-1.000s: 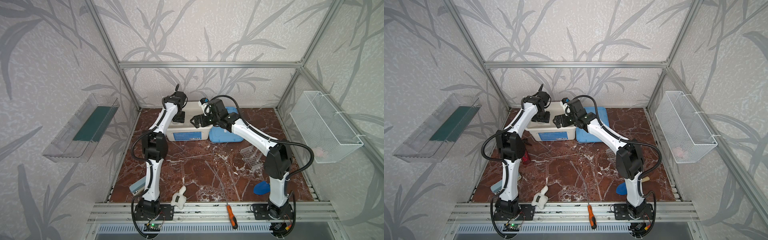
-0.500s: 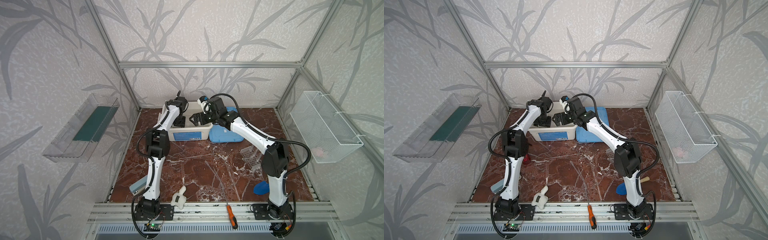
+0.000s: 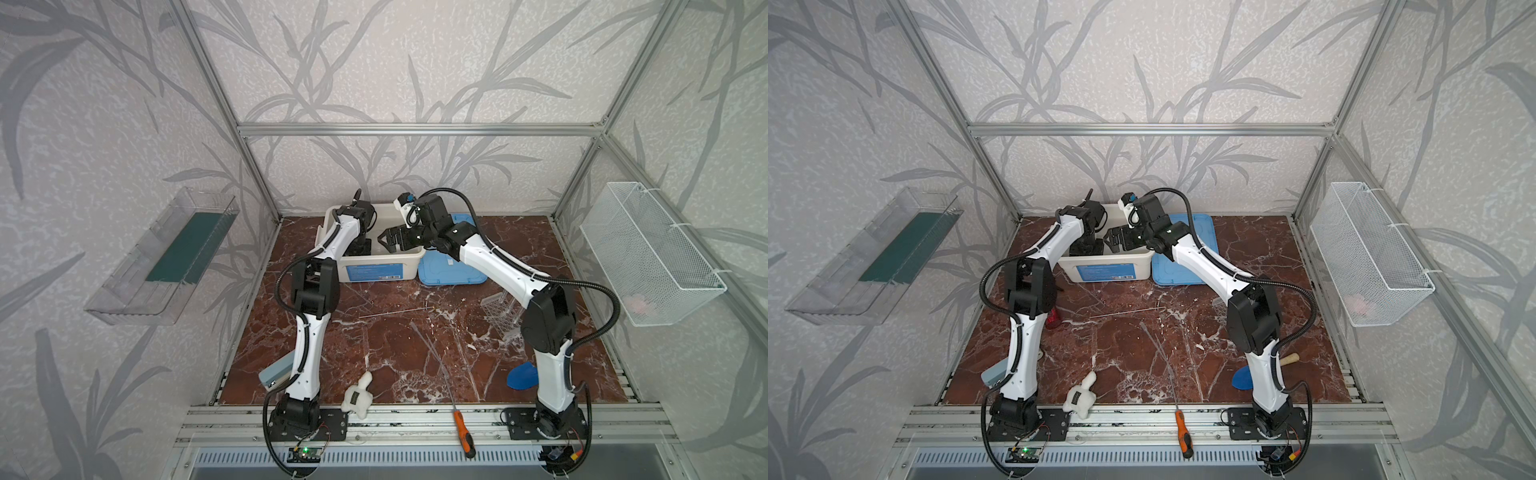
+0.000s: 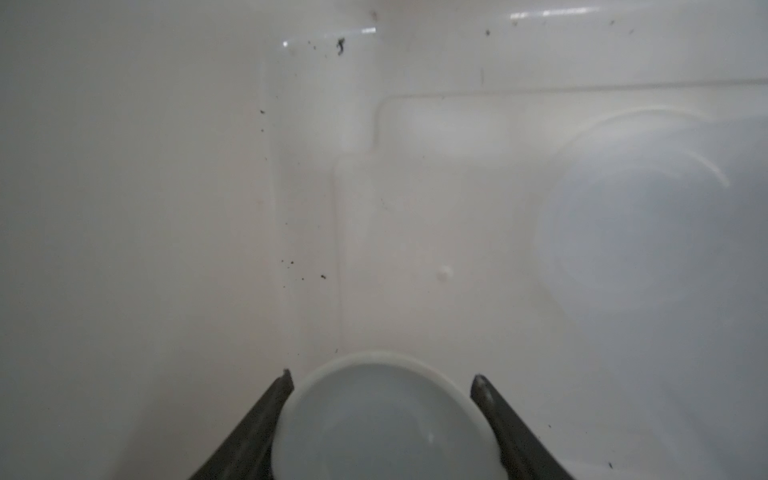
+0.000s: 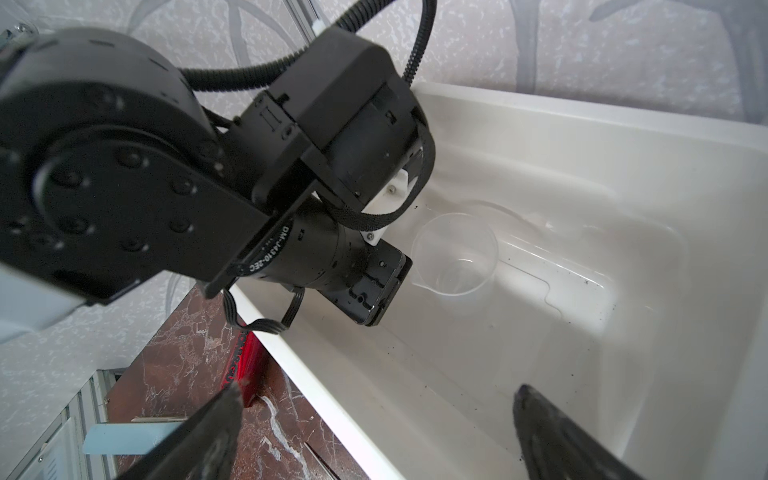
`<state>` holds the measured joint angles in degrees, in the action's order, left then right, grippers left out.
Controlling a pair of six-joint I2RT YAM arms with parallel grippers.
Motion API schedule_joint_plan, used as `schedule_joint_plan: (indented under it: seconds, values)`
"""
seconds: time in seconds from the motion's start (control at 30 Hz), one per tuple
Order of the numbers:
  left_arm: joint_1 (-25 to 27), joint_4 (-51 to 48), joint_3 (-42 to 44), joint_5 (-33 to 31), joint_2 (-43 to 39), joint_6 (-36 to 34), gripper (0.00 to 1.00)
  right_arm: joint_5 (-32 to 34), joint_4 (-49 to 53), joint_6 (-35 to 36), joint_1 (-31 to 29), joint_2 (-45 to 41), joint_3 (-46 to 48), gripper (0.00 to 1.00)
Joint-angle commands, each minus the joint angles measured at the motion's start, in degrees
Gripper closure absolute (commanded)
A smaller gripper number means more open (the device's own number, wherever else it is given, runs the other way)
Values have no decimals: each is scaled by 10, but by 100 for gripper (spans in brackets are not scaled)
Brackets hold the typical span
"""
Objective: Organize the chemistry lab equipment
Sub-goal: 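Lower the dish onto the bin floor and open the left gripper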
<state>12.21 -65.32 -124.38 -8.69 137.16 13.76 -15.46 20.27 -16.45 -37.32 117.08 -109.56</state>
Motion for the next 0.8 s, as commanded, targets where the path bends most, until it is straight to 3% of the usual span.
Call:
schedule_joint_plan:
  seconds: [0.0, 0.33, 0.43, 0.77]
  values:
    - [-3, 5, 12, 4, 8, 10, 50, 0, -1, -1, 2, 12, -11, 1]
    - [-3, 40, 45, 23, 14, 20, 44, 2, -6, -6, 2, 7, 0, 0]
    - [-4, 91, 94, 26, -3, 25, 43, -3, -11, -4, 3, 4, 4, 1]
    - [-2, 91, 105, 29, -1, 33, 33, 0, -15, -7, 6, -5, 15, 1]
